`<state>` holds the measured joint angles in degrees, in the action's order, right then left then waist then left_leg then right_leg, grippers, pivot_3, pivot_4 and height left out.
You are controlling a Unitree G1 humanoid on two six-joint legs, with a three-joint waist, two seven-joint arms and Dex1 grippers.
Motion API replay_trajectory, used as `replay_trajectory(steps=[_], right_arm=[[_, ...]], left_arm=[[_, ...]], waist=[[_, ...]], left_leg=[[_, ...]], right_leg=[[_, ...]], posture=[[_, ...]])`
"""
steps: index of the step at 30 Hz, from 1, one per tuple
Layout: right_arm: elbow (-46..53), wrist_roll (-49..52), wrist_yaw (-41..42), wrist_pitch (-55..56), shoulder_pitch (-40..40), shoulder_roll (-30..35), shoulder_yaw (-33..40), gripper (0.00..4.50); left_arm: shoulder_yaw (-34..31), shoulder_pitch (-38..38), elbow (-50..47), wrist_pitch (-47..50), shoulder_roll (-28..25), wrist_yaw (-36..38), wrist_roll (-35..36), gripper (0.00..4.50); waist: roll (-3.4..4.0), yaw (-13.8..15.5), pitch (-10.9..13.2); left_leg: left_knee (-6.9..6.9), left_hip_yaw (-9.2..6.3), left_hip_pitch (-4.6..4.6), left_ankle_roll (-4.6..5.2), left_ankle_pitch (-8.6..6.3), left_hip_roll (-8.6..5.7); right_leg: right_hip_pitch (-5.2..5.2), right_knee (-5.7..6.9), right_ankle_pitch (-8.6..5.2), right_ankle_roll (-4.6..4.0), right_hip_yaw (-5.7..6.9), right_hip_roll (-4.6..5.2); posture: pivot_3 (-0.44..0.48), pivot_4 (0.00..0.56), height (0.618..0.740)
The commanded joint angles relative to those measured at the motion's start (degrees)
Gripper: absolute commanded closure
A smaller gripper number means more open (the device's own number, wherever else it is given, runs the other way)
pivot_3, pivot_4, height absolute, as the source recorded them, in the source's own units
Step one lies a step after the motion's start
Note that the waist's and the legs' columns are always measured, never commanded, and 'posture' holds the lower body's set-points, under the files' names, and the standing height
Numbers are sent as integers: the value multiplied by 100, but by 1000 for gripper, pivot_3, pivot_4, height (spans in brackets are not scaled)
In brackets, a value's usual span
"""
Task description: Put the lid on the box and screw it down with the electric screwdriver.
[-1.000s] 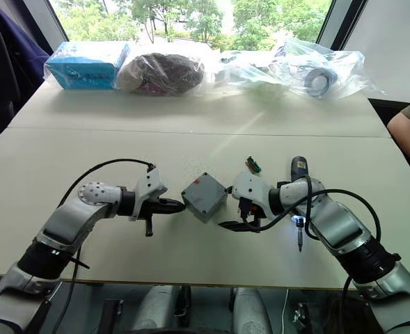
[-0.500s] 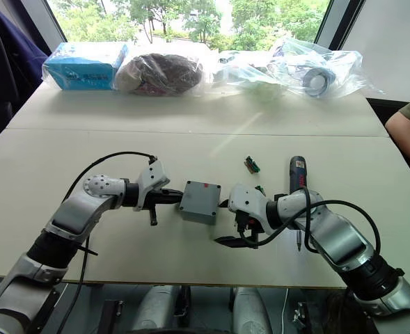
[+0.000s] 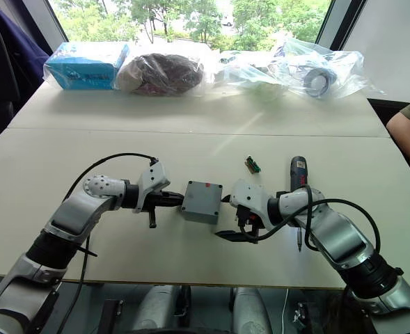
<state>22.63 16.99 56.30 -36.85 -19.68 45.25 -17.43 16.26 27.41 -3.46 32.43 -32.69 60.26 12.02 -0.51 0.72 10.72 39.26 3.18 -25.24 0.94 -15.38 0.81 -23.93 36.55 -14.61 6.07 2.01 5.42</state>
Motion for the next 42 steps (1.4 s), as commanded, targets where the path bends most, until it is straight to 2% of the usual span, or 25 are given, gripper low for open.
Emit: replay_trajectory(steps=[1, 12, 15, 17, 19, 23, 27, 32, 36, 39, 42], right_arm=[[-40, -1, -41, 132, -120, -125, 155, 70], [15, 54, -104, 41, -90, -146, 339, 70], [381, 541, -44, -437, -49, 66, 897, 70], [561, 1214, -70, -1044, -107, 151, 1666, 70], [638, 1573, -138, -1386, -151, 189, 2049, 70], [-53, 1759, -749, -1589, -539, -76, 2812, 70], [-1014, 974, -1668, -1170, -843, -471, 2536, 70], [-1591, 443, -1893, -693, -884, -738, 2029, 70], [-1865, 251, -1936, -524, -898, -836, 1861, 70], [-2089, 114, -1970, -344, -922, -908, 1786, 679], [-2245, 42, -1989, -268, -967, -986, 1769, 1852]], left_arm=[[-11, -8, -284, 41, 51, 98, 189, 4500], [-156, 13, -249, 97, -49, 83, 221, 4500], [-485, 179, -82, 197, -165, 106, 366, 4500], [-915, 432, 3, 516, -180, 152, 777, 4500], [-1111, 566, 40, 697, -171, 160, 994, 4500], [-1419, 978, -29, 1124, 23, 61, 1488, 4500], [-1227, 1096, -173, 1102, 190, -3, 1528, 4500], [-790, 1064, -336, 759, 133, -49, 1168, 4500], [-740, 1037, -421, 675, 109, -101, 1146, 4500], [-738, 1068, -469, 662, 84, -149, 1123, 4500], [-717, 1079, -477, 633, 50, -144, 1101, 4500]], waist=[[0, 1, 0], [0, -1, 0], [0, -2, 0], [0, 6, 0], [-2, 4, -1], [-2, -3, -1], [-3, -10, -2], [-2, -15, -1], [-2, -15, -1], [-2, -10, -1], [-2, -15, -1]], left_leg=[[0, 0, 0, 0, 0, 0], [1, 0, 0, -1, 0, 0], [1, 0, 0, -1, 1, 1], [2, -2, 0, -1, 1, 6], [3, -6, 0, -1, 1, 7], [4, -7, 20, 0, 0, 7], [4, 0, 38, -1, 1, -1], [-1, 5, 40, -5, 3, -3], [-1, 9, 40, -5, 3, -2], [-1, 9, 40, -5, 3, -2], [-1, 9, 40, -5, 3, -2]], right_leg=[[0, 0, 0, 0, 0, 0], [0, 2, 0, 0, 0, 0], [-1, 4, 0, 0, 0, 0], [-2, 8, 0, 0, 0, 0], [-1, 12, 0, 0, 1, 2], [19, 12, -1, -1, 1, 2], [32, 15, -1, -1, -2, 3], [28, 17, -2, -1, -8, -3], [26, 20, -1, -1, -13, -2], [27, 19, -2, -1, -13, -2], [26, 19, -2, -1, -13, -2]], posture=[[0, 150, 740], [0, 150, 740], [0, 150, 740], [0, 150, 740], [0, 150, 740], [0, 150, 740], [0, 150, 740], [0, 150, 740], [0, 150, 740], [0, 150, 740], [0, 150, 740]])
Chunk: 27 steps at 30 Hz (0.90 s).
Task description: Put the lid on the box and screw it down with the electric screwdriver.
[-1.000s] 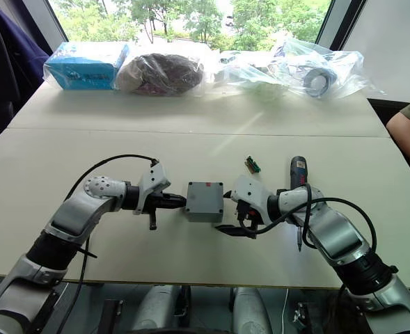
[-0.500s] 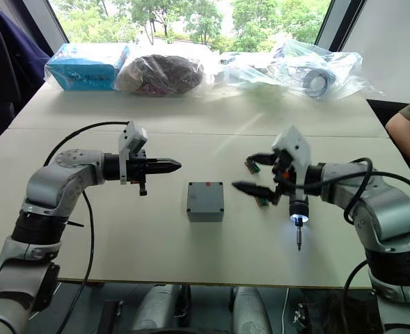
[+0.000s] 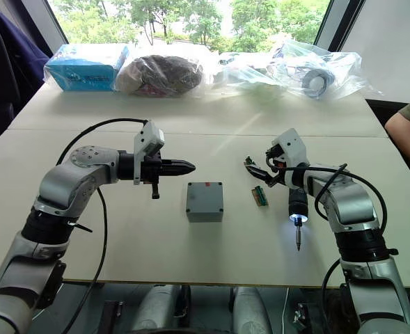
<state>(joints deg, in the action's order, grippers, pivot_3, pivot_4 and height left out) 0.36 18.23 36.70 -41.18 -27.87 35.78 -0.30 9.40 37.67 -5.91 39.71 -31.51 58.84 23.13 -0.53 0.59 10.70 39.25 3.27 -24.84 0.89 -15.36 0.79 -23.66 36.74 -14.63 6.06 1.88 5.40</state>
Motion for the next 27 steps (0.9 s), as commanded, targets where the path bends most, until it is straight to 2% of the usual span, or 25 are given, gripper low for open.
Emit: replay_trajectory(steps=[1, 3, 24, 27], right_arm=[[-63, -104, -31, 191, -163, -64, 41, 2254], [-123, -151, -29, 257, -184, -104, 14, 2868], [-623, -400, -7, 544, -360, -344, -57, 2868], [-649, -415, -13, 553, -367, -359, -47, 3568]], left_arm=[[-22, 46, -238, -104, -80, 3, -13, 4500], [-7, 25, -246, -116, -93, 4, -10, 4500], [80, -140, -153, -312, -106, -59, -157, 4500], [89, -159, -151, -325, -101, -65, -181, 4500]], waist=[[0, -4, 0], [0, -5, 0], [0, -6, 0], [0, -6, 0]], left_leg=[[0, 0, 0, 0, 0, 0], [0, 0, 0, 0, 0, 1], [0, 0, 0, 0, 0, 1], [0, 0, 0, 0, 0, 2]], right_leg=[[0, 0, 0, 0, 0, 0], [0, 0, 0, 0, 0, -1], [0, 0, 0, 0, 0, -2], [0, 0, 0, 0, 0, -2]], posture=[[0, 150, 740], [0, 150, 740], [0, 150, 740], [0, 150, 740]])
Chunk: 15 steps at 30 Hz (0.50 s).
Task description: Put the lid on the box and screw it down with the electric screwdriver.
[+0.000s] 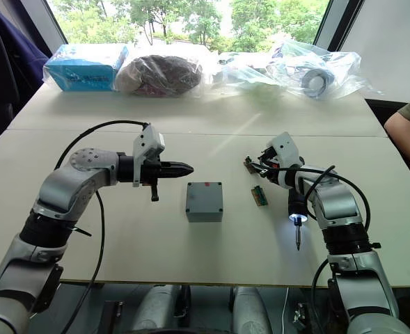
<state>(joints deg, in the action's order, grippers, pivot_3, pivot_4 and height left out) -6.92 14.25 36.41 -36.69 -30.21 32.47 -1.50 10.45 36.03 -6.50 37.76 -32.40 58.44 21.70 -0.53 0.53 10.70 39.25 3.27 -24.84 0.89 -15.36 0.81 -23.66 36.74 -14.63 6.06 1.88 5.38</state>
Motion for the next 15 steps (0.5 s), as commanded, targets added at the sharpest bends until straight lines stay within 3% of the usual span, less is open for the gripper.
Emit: replay_trajectory(steps=[1, 2, 15], right_arm=[[70, -36, 15, 120, -133, -26, 65, 4091], [62, -44, 12, 129, -134, -30, 68, 4388], [428, 110, 128, 6, -121, 21, 216, 4388]], left_arm=[[-17, 3, -92, -130, -9, -28, -41, 4500], [-19, 3, -91, -128, -6, -31, -41, 4500], [-51, -27, -70, -121, 14, -76, -20, 4500]], waist=[[0, 0, 0], [0, 1, 0], [0, 0, 0]], left_leg=[[0, 0, 0, 0, 0, 0], [0, 0, 0, 0, 0, 0], [0, 0, 0, 0, 0, 0]], right_leg=[[0, 0, 0, 0, 0, 0], [0, 0, 0, 0, 0, 0], [0, 0, 0, 0, 0, 0]], posture=[[0, 150, 740], [0, 150, 740], [0, 150, 740]])
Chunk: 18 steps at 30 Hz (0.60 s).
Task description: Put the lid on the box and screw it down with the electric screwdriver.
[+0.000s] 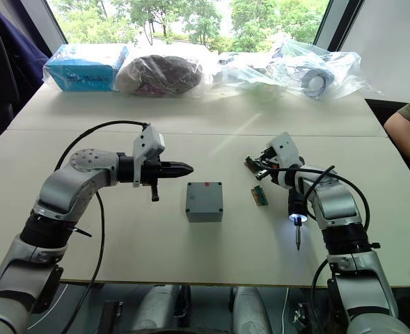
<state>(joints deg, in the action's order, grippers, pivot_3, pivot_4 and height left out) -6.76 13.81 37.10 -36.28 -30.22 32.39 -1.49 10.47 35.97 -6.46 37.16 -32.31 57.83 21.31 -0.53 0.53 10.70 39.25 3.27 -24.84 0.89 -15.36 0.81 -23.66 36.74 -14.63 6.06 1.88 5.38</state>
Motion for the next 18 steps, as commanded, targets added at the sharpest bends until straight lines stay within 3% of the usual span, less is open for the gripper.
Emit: replay_trajectory(steps=[1, 8, 12, 15, 18], right_arm=[[468, 176, 63, -71, -116, 43, 238, 4388], [811, 255, -85, -163, -179, 52, 455, 4388], [1885, 579, 137, -386, 2, 156, 425, 4388], [3043, 1250, 433, -895, 429, 227, 422, 4388], [3577, 1510, 414, -1198, 725, 269, 382, 4388]], left_arm=[[-56, -26, -82, -51, 4, -17, 27, 4500], [-84, -19, -65, -25, -10, 5, 80, 4500], [-280, -24, -167, 210, -104, 65, 331, 4500], [-491, -127, -450, 608, -461, 357, 722, 4500], [-540, -262, -607, 792, -775, 566, 916, 4500]], waist=[[0, -1, 0], [0, 6, 0], [1, 2, 1], [1, -7, 0], [1, -12, 1]], left_leg=[[0, 0, 0, 0, 0, 0], [0, 0, 0, 1, 0, 1], [-2, -1, 0, 0, 0, 2], [-6, -4, 0, 1, -1, 9], [-7, -6, 0, 1, -1, 14]], right_leg=[[0, 0, 0, 0, 0, 0], [1, 0, 0, 0, 0, 1], [-2, 0, 0, 0, 0, 0], [-2, 0, 0, 0, 0, -4], [-2, -2, -1, -1, 0, -7]], posture=[[0, 150, 740], [0, 150, 740], [0, 150, 740], [0, 150, 740], [0, 150, 740]])
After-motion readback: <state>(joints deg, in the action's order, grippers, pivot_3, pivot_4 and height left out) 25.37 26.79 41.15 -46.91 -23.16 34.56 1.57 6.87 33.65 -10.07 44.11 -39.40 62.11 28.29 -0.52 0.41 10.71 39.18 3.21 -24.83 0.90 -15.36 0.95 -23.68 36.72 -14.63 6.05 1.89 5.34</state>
